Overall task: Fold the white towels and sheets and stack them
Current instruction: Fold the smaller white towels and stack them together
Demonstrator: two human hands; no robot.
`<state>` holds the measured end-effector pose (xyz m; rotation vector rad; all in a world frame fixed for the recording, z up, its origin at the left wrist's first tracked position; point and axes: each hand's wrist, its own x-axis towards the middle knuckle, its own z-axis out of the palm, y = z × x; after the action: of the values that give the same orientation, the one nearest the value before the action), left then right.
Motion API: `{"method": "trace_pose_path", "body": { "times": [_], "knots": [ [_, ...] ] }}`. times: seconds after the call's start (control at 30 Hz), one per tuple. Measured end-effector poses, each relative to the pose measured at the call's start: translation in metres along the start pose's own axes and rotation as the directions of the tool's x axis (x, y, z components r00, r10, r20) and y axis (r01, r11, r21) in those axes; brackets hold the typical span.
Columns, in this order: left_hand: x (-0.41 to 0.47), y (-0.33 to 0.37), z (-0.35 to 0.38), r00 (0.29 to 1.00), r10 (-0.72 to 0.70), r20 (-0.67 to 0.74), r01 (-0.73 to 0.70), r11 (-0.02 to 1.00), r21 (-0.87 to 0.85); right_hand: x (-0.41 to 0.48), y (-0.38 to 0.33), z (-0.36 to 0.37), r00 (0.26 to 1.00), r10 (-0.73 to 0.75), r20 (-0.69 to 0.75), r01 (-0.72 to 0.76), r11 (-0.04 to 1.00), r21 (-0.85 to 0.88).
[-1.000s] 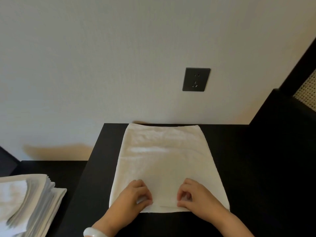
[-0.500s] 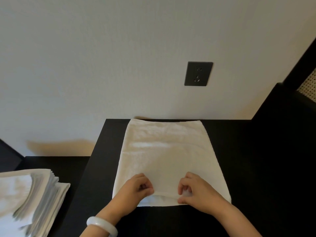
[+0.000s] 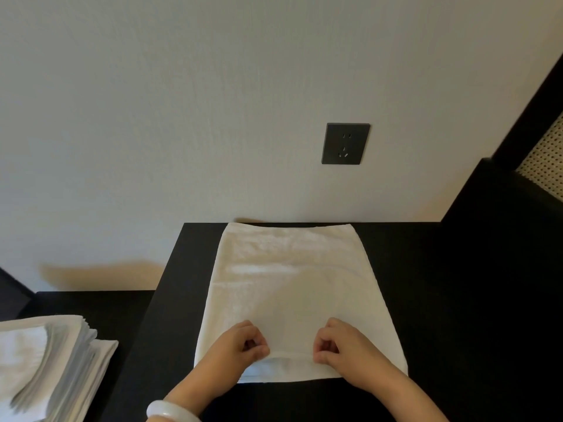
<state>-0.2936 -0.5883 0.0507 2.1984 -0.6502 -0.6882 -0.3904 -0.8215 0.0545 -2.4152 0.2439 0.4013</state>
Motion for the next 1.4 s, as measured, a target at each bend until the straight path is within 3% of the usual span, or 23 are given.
{"method": "trace_pose_path", "body": {
  "times": [0.17, 0.3, 0.5, 0.7, 0.87, 1.03, 1.23, 1.3, 1.37, 1.4],
  "knots": [
    [0.001, 0.008, -0.003, 0.999, -0.035, -0.016, 0.035, 0.999, 0.001, -0.001, -0.008, -0.009, 0.998, 0.055, 0.034, -0.057, 0.996, 0.068],
    [0.002, 0.019, -0.014, 0.999, 0.042, -0.034, -0.041, 0.998, 0.037, -0.003, -0.017, -0.021, 0.999, 0.039, 0.015, -0.04, 0.995, 0.09],
    [0.004, 0.018, -0.017, 0.983, -0.055, 0.172, 0.019, 0.979, 0.205, -0.002, -0.019, -0.02, 0.98, 0.073, 0.185, -0.091, 0.992, 0.091],
    [0.012, 0.014, -0.018, 0.995, -0.072, 0.065, 0.061, 0.985, 0.16, 0.007, -0.013, -0.02, 0.981, 0.157, 0.115, -0.175, 0.97, 0.166],
    [0.018, 0.016, -0.022, 0.981, -0.127, 0.146, 0.096, 0.975, 0.2, 0.01, -0.009, -0.017, 0.975, 0.174, 0.139, -0.185, 0.98, 0.069],
    [0.029, 0.011, -0.014, 0.977, 0.083, -0.194, -0.004, 0.927, 0.375, 0.006, -0.007, -0.026, 0.972, 0.236, 0.02, -0.231, 0.964, -0.131],
    [0.032, -0.012, -0.008, 0.973, 0.096, -0.21, 0.027, 0.857, 0.515, -0.003, 0.011, -0.05, 0.871, 0.47, 0.143, -0.419, 0.863, -0.283],
    [0.04, -0.008, -0.012, 0.962, 0.122, -0.244, 0.018, 0.863, 0.504, 0.007, 0.01, -0.056, 0.916, 0.398, 0.038, -0.369, 0.878, -0.304],
    [0.054, 0.001, -0.015, 0.938, 0.176, -0.299, 0.011, 0.846, 0.533, 0.027, 0.008, -0.05, 0.964, 0.175, -0.202, -0.223, 0.944, -0.244],
    [0.062, 0.005, -0.014, 0.926, 0.196, -0.321, 0.02, 0.827, 0.562, 0.038, 0.007, -0.043, 0.951, 0.069, -0.302, -0.14, 0.966, -0.217]
  ]
}}
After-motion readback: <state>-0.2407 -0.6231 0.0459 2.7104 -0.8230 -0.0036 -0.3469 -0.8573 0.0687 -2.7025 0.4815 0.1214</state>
